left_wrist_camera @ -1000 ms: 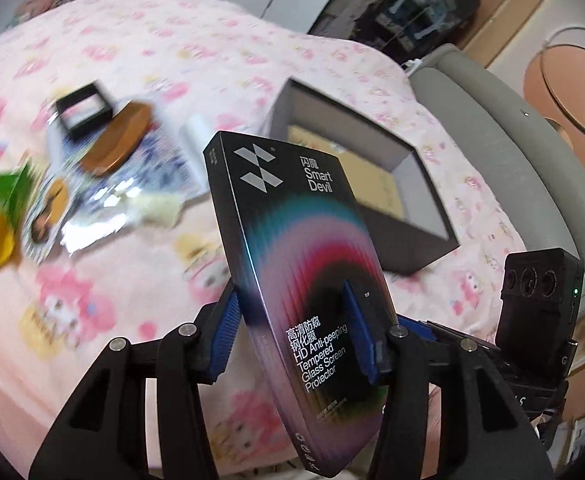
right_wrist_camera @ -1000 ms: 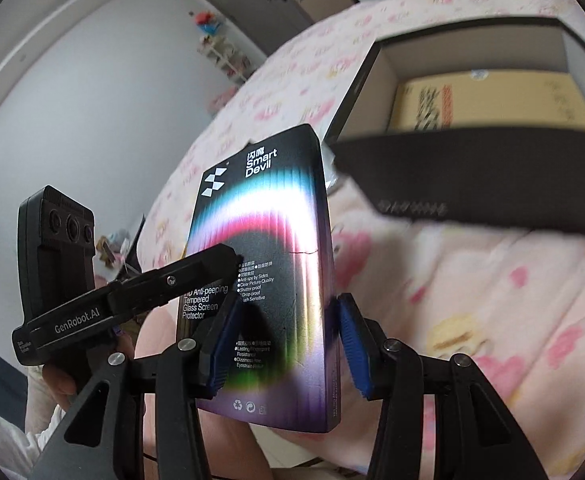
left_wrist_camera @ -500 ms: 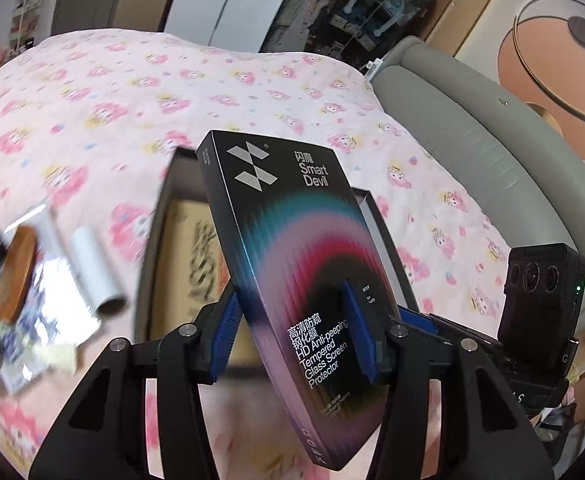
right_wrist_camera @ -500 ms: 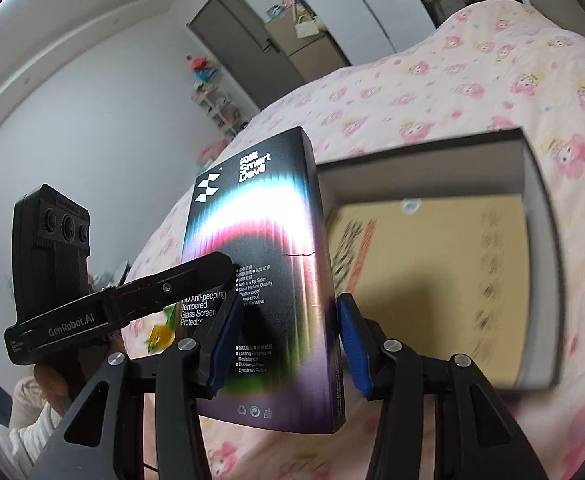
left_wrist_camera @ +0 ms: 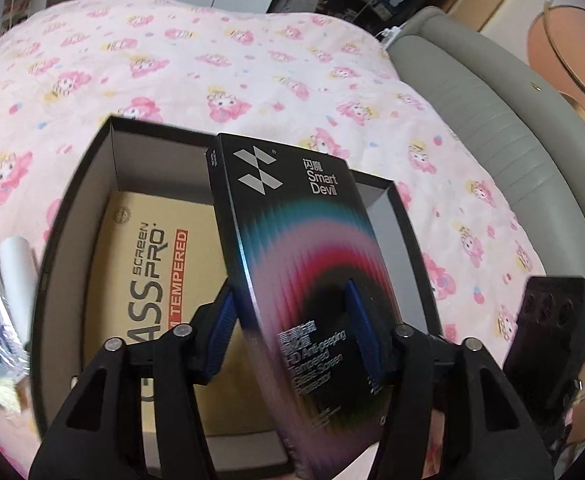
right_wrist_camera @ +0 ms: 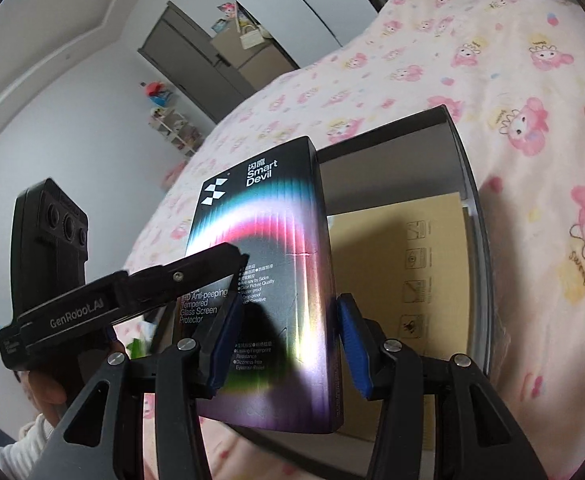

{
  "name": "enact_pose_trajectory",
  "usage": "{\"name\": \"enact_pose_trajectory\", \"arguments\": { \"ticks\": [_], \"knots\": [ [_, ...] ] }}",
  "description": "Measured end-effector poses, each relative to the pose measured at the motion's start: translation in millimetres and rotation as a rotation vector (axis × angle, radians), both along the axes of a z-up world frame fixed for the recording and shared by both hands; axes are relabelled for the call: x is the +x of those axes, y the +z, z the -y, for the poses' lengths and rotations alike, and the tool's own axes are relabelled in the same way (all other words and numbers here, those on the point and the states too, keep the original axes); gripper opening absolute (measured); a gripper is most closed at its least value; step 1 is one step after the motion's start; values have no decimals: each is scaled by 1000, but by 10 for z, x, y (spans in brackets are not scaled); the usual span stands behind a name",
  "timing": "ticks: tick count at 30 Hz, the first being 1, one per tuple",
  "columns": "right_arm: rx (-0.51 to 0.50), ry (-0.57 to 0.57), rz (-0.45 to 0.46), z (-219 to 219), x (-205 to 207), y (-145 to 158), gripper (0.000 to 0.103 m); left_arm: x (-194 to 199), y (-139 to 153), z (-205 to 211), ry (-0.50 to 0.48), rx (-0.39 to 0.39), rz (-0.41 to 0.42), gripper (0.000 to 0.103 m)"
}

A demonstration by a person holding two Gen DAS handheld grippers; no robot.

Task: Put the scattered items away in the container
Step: 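Carry the Smart Devil box with the right gripper over the DAPHNE box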

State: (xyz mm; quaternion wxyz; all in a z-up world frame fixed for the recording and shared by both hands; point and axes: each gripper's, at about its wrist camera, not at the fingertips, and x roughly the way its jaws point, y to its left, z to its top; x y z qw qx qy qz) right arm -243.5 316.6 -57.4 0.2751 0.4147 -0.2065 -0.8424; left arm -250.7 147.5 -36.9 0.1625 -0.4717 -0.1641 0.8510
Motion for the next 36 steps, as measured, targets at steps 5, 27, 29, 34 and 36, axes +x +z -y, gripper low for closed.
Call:
{"name": "enact_pose_trajectory", "arguments": {
  "ticks": [5,27,29,34,36],
  "knots": [
    [70,4,-8,107,-9,-59,44,-71,-124,57,18,13,30,60],
    [222,14,75,287,-66,-370,44,-135,-464,-165,-8,-194,182,51],
    [235,9,67,273,-40,-346,44,-110,-440,-153,7,-174,169,49],
    [270,-53,-120,173,224,40,44,-2,-297,76,75,-23,117,48],
    [286,-83,-160,122,279,140,44,24,-238,148,101,-27,104,48]
  ]
}}
